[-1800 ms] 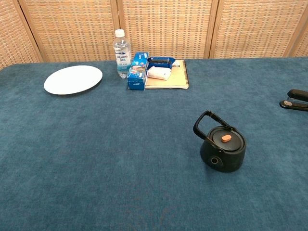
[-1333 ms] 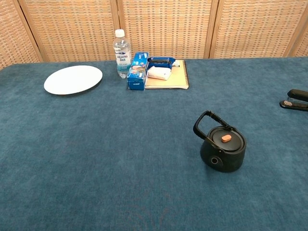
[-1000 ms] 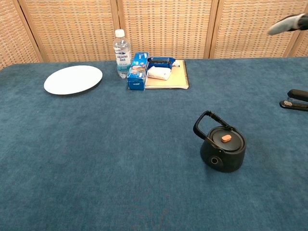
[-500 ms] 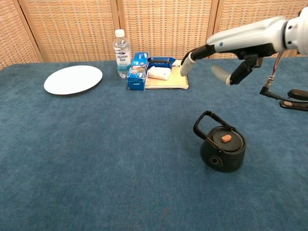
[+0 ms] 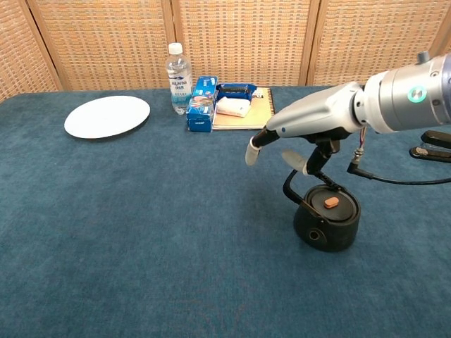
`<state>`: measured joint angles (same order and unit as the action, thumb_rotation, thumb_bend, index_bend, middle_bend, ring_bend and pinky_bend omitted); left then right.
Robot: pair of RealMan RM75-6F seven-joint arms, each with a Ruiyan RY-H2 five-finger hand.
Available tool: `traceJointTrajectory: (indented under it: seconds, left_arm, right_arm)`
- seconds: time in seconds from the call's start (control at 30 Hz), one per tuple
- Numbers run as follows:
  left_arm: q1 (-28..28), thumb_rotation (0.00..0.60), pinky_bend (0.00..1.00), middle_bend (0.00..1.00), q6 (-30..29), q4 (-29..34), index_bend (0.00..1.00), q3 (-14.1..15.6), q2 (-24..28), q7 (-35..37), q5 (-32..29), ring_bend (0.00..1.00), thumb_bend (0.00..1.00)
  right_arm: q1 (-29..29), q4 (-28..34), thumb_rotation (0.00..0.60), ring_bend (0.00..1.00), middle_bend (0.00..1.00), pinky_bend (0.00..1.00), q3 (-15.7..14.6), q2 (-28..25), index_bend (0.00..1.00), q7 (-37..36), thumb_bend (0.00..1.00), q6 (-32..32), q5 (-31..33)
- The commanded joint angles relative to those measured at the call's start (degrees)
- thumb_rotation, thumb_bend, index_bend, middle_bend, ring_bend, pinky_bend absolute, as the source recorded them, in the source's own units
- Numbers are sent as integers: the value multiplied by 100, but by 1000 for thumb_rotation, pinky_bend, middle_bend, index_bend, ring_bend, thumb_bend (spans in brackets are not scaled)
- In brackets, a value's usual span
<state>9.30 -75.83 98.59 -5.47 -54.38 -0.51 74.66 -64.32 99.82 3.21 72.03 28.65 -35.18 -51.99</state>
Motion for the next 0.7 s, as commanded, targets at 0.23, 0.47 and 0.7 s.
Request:
traceJointTrajectory:
  seconds: [0.23,0.47,0.7]
  left_arm:
    - [4,600,0,0,3,-11,0,-4,-2,11,-14,0,0]
    - [5,600,0,0,8,-17,0,0,4,38,-13,0,0]
    - [-2,600,0,0,-5,-21,0,5,9,54,-5,0,0]
  right_arm:
    - [-489,35,600,135,239,0,-411,259,231,761,1000,-286,646]
    - [-743,173,600,179,328,0,-696,253,319,1291,1000,-539,860]
    - [-835,509,600,180,387,0,-836,111,383,1502,1000,-779,968]
